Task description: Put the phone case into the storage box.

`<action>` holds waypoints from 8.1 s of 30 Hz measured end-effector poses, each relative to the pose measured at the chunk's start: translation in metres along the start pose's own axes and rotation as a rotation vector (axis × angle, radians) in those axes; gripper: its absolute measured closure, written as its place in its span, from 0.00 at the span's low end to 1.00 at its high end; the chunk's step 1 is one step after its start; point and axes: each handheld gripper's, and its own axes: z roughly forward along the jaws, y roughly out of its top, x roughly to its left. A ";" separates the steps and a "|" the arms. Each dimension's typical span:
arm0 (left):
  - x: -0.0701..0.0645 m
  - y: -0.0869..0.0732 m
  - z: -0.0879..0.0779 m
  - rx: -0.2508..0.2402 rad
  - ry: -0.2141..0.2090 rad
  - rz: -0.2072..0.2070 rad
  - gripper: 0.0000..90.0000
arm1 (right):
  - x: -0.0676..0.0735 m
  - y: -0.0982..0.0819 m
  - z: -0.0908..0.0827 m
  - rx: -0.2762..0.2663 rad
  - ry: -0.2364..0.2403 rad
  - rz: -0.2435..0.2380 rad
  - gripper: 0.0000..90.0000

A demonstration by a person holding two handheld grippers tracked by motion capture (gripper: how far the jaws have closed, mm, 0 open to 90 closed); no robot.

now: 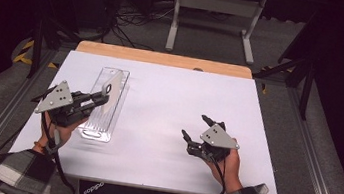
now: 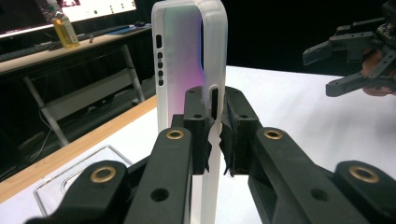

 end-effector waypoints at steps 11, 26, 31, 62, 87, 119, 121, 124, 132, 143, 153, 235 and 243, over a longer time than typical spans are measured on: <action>0.006 -0.005 0.000 0.011 0.021 -0.018 0.91 | 0.000 0.000 0.000 -0.001 0.004 0.002 0.26; 0.011 -0.009 0.002 0.017 0.039 -0.025 0.91 | 0.001 0.000 0.000 0.000 0.004 -0.001 0.25; 0.013 -0.011 0.003 0.024 0.042 -0.027 0.91 | 0.001 0.000 0.001 0.002 0.009 -0.002 0.25; 0.035 -0.020 0.019 0.048 0.079 -0.077 0.91 | 0.003 -0.002 0.007 0.021 0.015 -0.007 0.26; 0.060 -0.028 0.027 0.065 0.108 -0.107 0.91 | 0.005 -0.004 0.011 0.045 0.022 -0.016 0.26; 0.107 -0.034 0.073 0.164 0.171 -0.164 0.91 | 0.004 -0.007 0.015 0.066 0.034 -0.004 0.26; 0.110 -0.033 0.076 0.170 0.175 -0.168 0.91 | 0.004 -0.007 0.016 0.069 0.035 -0.006 0.26; 0.112 -0.033 0.079 0.164 0.198 -0.180 0.91 | 0.005 -0.007 0.016 0.070 0.037 -0.008 0.26; 0.114 -0.039 0.094 0.204 0.210 -0.162 0.91 | 0.002 -0.009 0.015 0.075 0.037 0.004 0.26; 0.118 -0.045 0.094 0.199 0.180 -0.188 0.89 | 0.006 -0.010 0.015 0.088 0.073 -0.021 0.27; 0.113 -0.043 0.104 0.252 0.170 -0.128 0.82 | 0.007 -0.010 0.015 0.092 0.086 -0.029 0.27; 0.108 -0.048 0.067 0.173 0.186 -0.110 0.40 | 0.009 -0.006 0.012 0.068 0.090 -0.051 0.28; 0.102 -0.048 0.060 0.155 0.200 -0.109 0.34 | 0.009 -0.006 0.013 0.067 0.088 -0.046 0.27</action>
